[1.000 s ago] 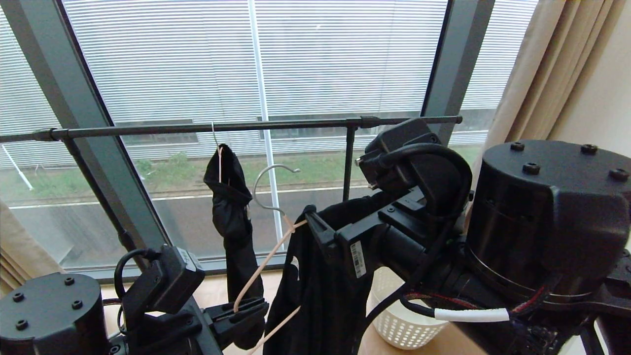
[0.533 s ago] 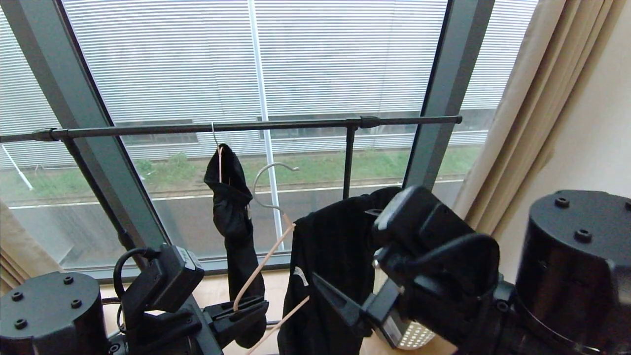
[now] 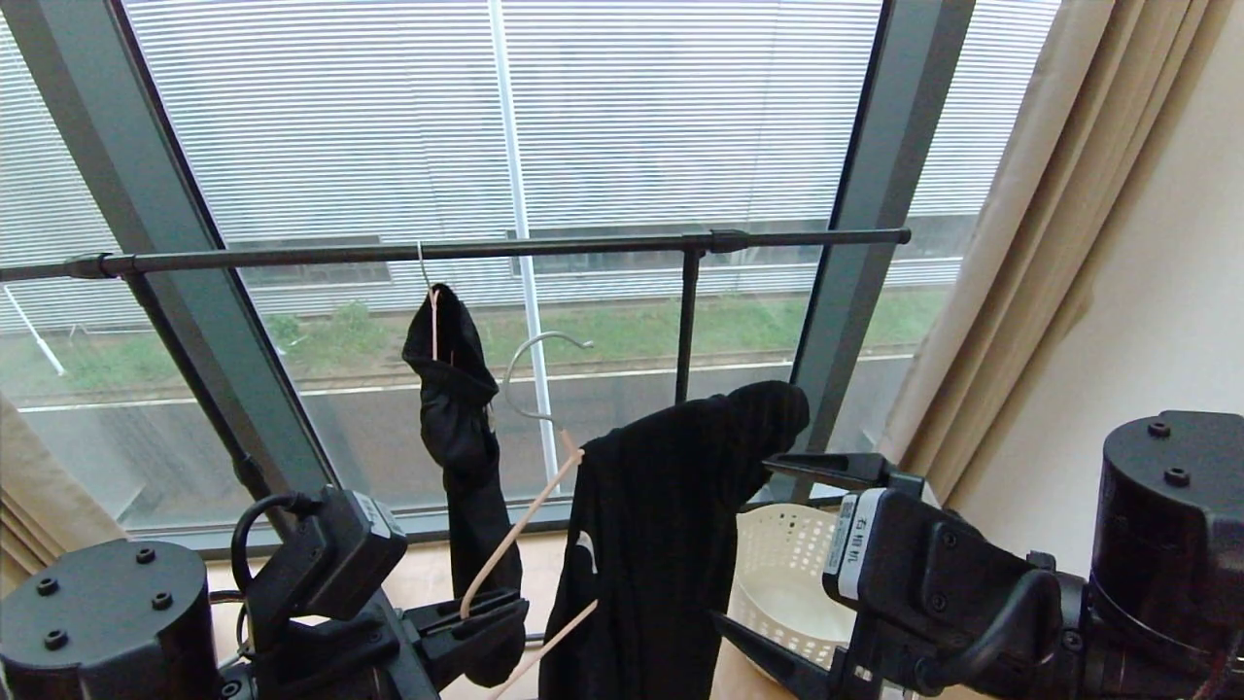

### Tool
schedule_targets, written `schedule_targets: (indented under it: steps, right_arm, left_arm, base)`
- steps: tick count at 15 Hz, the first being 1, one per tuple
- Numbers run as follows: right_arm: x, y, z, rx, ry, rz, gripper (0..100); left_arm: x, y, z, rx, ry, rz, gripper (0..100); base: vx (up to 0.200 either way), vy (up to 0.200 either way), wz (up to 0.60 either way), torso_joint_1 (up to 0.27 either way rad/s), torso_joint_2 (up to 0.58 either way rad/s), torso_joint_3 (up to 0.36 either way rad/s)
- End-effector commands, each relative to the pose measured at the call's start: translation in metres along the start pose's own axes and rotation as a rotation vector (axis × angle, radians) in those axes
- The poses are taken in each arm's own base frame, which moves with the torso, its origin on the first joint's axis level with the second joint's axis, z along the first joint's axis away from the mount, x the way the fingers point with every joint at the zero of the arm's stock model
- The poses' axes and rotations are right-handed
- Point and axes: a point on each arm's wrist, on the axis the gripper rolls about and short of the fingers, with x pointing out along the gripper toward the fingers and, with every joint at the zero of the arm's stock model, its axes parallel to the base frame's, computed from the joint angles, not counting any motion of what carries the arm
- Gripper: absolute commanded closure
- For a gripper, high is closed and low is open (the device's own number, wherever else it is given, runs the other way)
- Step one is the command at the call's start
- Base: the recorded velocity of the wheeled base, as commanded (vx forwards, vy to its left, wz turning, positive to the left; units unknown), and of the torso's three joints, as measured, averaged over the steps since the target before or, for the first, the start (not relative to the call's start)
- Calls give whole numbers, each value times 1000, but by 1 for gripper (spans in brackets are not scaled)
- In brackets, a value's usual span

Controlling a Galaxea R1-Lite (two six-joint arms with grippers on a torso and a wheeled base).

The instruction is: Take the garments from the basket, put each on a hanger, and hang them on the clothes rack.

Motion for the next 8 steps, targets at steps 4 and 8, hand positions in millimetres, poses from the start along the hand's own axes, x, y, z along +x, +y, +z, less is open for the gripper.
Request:
schedule_targets:
  steps: [4, 8]
  right_arm:
    - [-27, -32, -5, 34, -5, 68, 0]
    - [-30, -66, 17, 7, 134, 249, 0]
  left_arm:
    - [0, 0, -7, 4, 34, -1, 100]
    - [0, -1, -11, 39, 52, -50, 100]
  base:
    - [0, 0, 0, 0, 0, 0]
    - [0, 0, 0, 0, 0, 0]
